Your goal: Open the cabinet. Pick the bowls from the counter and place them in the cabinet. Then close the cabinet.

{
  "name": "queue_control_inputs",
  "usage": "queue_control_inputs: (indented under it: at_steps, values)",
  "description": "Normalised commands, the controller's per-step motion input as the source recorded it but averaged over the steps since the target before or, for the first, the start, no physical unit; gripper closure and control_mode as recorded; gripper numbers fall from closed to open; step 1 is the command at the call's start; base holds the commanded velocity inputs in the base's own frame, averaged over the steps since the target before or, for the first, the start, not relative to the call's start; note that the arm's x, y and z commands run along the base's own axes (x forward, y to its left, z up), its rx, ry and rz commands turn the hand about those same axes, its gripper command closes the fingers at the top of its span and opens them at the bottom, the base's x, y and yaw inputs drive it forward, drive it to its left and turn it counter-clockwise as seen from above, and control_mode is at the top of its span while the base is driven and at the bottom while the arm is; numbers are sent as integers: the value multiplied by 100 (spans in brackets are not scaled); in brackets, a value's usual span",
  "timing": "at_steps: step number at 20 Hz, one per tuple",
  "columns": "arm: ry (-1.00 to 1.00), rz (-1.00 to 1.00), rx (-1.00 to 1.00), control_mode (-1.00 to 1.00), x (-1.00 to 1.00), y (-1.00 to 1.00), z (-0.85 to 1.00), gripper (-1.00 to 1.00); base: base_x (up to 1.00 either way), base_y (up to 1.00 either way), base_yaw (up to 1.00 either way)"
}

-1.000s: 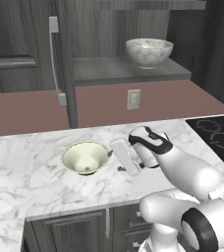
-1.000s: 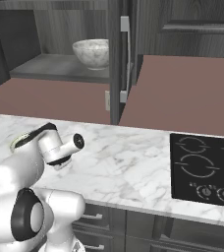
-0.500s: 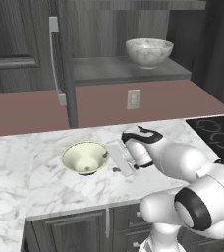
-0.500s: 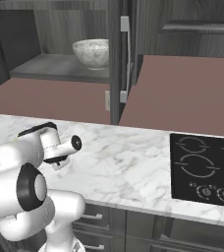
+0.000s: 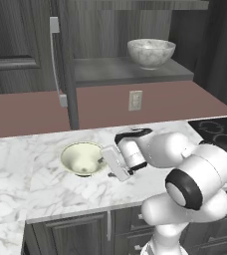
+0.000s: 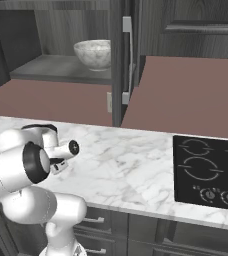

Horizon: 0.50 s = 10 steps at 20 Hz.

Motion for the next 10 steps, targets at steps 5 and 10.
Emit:
queue_control_inputs:
  at_steps: [5, 10]
  values:
    - [0, 0, 0, -100, 17, 23, -34, 100, 0, 0, 0]
    - [0, 0, 0, -100, 12, 6, -23, 100, 0, 0, 0]
